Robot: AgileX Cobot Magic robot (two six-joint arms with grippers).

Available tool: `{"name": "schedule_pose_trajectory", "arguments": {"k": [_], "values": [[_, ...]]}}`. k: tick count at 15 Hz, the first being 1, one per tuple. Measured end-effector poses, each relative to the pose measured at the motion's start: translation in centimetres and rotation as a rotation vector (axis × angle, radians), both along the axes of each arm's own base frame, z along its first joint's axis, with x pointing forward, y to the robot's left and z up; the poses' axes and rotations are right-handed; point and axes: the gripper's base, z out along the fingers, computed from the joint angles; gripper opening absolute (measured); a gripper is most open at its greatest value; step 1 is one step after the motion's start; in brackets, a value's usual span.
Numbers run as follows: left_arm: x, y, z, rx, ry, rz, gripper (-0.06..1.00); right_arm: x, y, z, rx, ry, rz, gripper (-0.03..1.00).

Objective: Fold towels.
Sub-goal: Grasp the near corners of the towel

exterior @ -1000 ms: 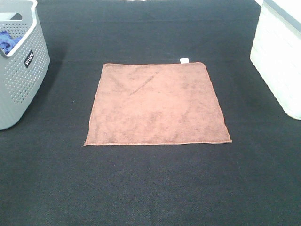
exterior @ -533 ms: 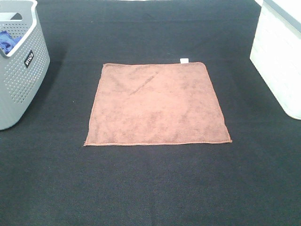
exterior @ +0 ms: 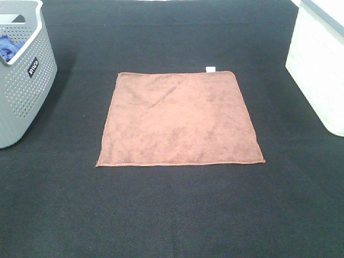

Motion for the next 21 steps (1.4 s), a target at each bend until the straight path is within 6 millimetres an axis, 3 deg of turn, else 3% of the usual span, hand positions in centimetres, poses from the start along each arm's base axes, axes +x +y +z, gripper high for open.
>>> {"name": "schedule_pose_trajectory", "arguments": {"k": [21], "values": [[0.0, 0.0, 0.0, 0.0, 0.0, 0.0, 0.74, 0.0, 0.0, 0.0, 0.0, 0.0, 0.0, 0.87]]}}
